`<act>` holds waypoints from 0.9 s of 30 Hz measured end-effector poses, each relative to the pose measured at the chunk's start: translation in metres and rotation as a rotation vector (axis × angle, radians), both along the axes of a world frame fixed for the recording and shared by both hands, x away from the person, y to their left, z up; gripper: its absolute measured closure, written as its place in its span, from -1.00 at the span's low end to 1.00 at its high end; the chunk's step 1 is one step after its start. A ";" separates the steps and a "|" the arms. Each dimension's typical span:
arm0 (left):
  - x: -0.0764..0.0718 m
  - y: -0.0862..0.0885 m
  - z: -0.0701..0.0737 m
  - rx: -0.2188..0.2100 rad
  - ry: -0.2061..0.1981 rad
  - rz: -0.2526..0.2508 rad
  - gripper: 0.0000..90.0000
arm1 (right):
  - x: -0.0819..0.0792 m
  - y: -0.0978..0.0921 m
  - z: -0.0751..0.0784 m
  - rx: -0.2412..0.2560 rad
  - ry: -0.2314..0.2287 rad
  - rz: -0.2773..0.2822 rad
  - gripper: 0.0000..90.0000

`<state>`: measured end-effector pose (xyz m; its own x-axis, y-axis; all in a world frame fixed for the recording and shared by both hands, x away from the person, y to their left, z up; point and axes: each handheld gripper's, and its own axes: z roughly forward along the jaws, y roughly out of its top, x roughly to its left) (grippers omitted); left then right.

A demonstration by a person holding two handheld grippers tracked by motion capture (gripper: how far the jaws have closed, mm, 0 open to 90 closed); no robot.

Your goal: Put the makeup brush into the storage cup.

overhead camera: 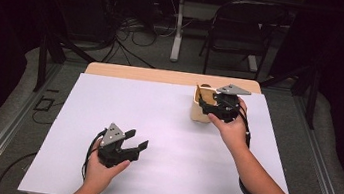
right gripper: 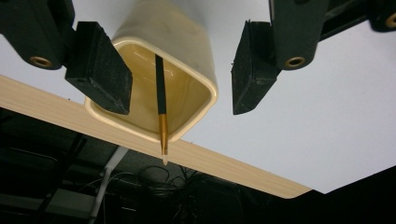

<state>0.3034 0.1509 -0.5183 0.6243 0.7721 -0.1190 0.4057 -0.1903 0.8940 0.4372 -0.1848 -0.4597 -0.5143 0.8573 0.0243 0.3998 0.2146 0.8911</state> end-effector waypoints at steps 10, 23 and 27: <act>0.000 0.000 0.001 0.002 -0.001 0.003 -0.18 | -0.021 -0.004 0.002 0.001 -0.011 0.061 -0.18; -0.001 0.000 0.001 -0.003 0.000 0.007 -0.18 | -0.061 -0.011 0.010 0.019 -0.021 0.146 -0.18; -0.001 0.000 0.001 0.000 0.001 0.010 -0.18 | -0.071 -0.013 0.011 0.034 -0.030 0.159 -0.19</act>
<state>0.3028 0.1509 -0.5176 0.6166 0.7781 -0.1202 0.4088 -0.1859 0.8935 0.3666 -0.1976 -0.4491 -0.6442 0.7641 0.0344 0.3366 0.2429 0.9098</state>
